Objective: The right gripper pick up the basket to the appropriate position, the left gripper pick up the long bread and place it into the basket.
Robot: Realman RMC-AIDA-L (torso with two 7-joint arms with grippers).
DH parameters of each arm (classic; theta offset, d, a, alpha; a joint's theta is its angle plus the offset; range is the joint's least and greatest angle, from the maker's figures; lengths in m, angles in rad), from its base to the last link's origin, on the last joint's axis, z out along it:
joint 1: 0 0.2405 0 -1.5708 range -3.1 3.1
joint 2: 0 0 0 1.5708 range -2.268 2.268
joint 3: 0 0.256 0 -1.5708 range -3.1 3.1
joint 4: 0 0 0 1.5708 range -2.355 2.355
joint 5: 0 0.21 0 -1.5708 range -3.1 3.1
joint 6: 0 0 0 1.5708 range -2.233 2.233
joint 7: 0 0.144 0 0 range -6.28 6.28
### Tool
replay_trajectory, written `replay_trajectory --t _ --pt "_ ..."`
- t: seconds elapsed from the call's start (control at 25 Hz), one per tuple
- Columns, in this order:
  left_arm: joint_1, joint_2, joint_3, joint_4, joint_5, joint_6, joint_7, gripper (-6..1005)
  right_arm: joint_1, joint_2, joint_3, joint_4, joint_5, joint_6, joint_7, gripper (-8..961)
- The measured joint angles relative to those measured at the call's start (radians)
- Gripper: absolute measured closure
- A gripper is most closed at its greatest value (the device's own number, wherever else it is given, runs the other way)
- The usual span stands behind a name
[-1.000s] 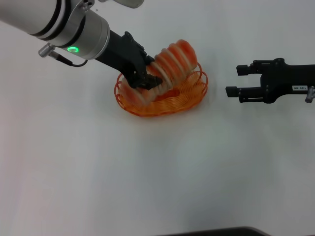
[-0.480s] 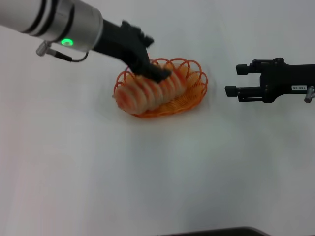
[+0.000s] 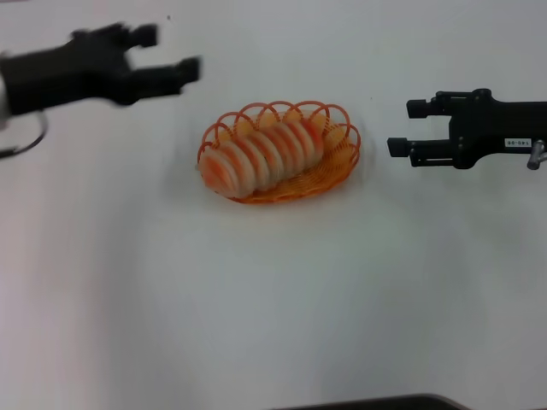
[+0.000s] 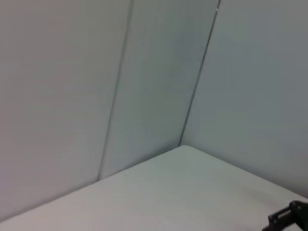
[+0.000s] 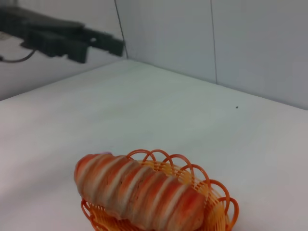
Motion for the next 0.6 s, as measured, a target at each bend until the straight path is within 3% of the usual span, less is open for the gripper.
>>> replay_trajectory --t 0.12,0.28,0.6 --pt "0.068 0.031 -0.079 -0.051 0.008 0.105 0.090 76 -0.005 0.002 0.000 -0.004 -0.003 0.001 0.000 178" --pt "0.143 0.075 -0.095 -0.140 0.029 0.174 0.203 76 -0.009 0.001 -0.004 -0.004 -0.008 0.002 -0.002 178" --pt "0.173 0.074 -0.132 -0.252 0.117 0.144 0.313 76 -0.006 0.000 -0.009 -0.004 -0.036 0.006 -0.006 178"
